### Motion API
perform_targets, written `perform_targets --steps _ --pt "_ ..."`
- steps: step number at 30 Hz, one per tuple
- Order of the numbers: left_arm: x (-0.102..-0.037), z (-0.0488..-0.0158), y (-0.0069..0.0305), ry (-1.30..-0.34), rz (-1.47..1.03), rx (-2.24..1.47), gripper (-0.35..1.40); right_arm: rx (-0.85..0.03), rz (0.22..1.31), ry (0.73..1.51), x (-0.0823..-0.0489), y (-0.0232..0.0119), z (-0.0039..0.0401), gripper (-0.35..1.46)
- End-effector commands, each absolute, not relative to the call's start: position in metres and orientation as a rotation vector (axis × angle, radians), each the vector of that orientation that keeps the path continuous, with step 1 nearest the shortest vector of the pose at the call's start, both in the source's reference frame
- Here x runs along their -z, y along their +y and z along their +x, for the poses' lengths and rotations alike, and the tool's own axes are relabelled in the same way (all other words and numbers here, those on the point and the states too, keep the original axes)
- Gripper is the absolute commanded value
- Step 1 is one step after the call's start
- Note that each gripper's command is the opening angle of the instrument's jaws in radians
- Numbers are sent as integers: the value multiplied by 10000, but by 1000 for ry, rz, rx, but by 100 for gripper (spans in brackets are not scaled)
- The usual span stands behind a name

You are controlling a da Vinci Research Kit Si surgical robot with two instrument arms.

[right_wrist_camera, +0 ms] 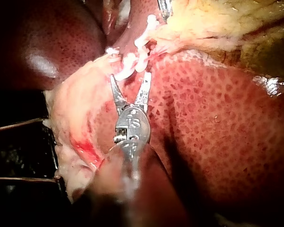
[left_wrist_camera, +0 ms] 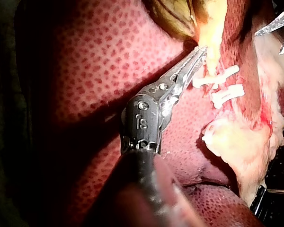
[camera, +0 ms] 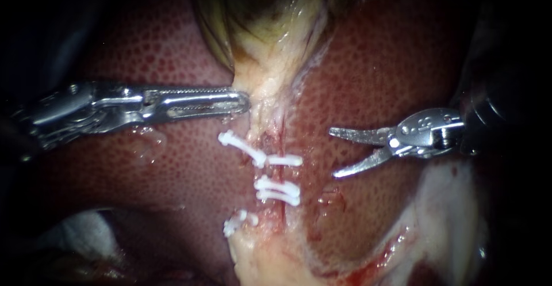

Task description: Go to the cutting position right tube

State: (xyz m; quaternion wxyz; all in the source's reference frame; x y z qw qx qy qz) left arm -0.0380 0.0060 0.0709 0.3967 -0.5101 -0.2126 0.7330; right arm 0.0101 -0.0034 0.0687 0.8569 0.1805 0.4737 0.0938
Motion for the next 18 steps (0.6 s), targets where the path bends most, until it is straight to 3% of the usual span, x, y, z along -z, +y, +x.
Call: perform_targets --steps 1,18 --pt "-709 -380 59 -538 -1293 -1857 -35 -197 379 995 -687 -34 101 143" --pt "-645 -329 84 -529 -1295 -1821 -35 -198 378 995 -687 -34 103 143"
